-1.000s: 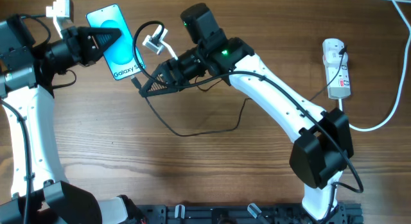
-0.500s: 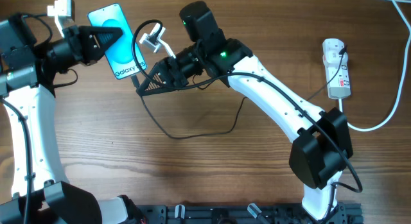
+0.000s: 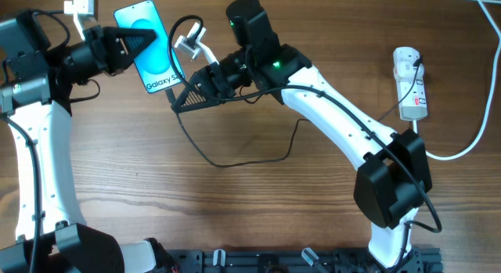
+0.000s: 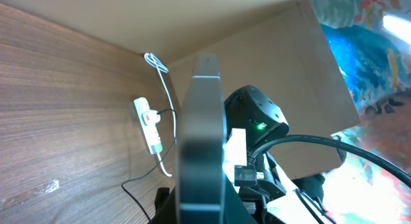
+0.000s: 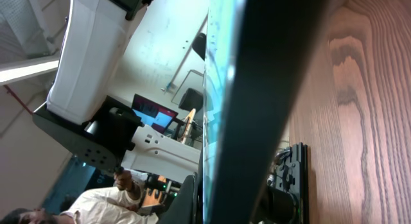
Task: Plug charger to phone and switch on socket
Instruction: 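Lower the phone onto the table with the left gripper and release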
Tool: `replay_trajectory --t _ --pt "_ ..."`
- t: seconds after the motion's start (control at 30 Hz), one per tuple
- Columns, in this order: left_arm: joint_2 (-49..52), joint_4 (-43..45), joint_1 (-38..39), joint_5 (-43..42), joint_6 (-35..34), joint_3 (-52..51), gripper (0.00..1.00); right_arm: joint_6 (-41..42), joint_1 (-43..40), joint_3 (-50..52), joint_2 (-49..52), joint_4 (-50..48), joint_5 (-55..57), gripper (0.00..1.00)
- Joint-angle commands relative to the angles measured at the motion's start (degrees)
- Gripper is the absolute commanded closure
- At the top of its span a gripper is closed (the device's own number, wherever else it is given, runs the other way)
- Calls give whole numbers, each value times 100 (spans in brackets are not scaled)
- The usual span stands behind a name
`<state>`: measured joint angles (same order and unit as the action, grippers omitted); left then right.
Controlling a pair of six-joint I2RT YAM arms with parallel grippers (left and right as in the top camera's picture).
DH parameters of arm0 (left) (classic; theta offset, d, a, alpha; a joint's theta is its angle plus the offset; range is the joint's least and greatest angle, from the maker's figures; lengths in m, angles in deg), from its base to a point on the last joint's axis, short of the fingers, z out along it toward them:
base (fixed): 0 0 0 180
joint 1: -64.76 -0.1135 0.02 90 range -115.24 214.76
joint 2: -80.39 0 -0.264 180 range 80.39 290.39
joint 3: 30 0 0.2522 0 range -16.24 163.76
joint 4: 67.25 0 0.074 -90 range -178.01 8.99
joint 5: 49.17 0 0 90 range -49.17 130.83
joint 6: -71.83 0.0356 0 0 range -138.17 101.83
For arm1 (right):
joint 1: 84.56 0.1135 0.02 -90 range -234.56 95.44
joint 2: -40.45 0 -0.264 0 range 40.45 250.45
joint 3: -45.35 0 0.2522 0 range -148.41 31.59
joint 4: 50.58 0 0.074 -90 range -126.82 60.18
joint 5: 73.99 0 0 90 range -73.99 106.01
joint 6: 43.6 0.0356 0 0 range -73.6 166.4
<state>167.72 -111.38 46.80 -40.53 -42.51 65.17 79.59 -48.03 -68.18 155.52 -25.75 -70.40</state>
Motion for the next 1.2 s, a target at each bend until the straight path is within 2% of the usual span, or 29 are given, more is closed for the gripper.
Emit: replay_trajectory --t 0.0,0.27,0.33,0.37,0.4,0.5,0.57,0.6,0.7,0.73,0.83,0.97,1.17 --pt "-33 -208 236 -597 157 -83 96 -42 -382 -210 -42 -227 717 96" --pt "-33 -348 234 -662 160 -83 96 -136 -382 -210 -42 -232 861 95" --pt "-33 -350 229 -503 160 -83 96 -444 -382 -210 -42 94 839 85" --pt "-33 -348 229 -393 162 -83 96 -824 -382 -210 -42 479 844 75" --pt "-33 -350 232 -330 162 -83 96 -1073 -382 -210 -42 778 844 70" --pt "-31 -354 232 70 181 -83 96 -1714 -385 -210 -42 1578 846 64" --pt "-31 -632 232 356 699 -83 96 -1816 -391 -210 -42 1593 881 60" --pt "-31 -1008 243 763 981 -83 96 -1818 -404 -210 -42 1600 977 59" --pt "42 -2352 442 2487 1982 -107 96 -1930 -533 -210 -42 2002 2175 53" --pt "105 -2588 599 2695 2315 -192 96 -1980 -575 -210 -42 2398 3193 47" --pt "592 -2562 1110 3569 2398 -398 96 -2031 -584 -210 -42 3053 4669 42" --pt "1537 -2232 1423 3840 2411 -398 96 -2164 -629 -210 -42 3364 5243 41" --pt "2789 -1445 1432 3864 2411 -398 96 -2159 -737 -210 -42 3679 5845 40"
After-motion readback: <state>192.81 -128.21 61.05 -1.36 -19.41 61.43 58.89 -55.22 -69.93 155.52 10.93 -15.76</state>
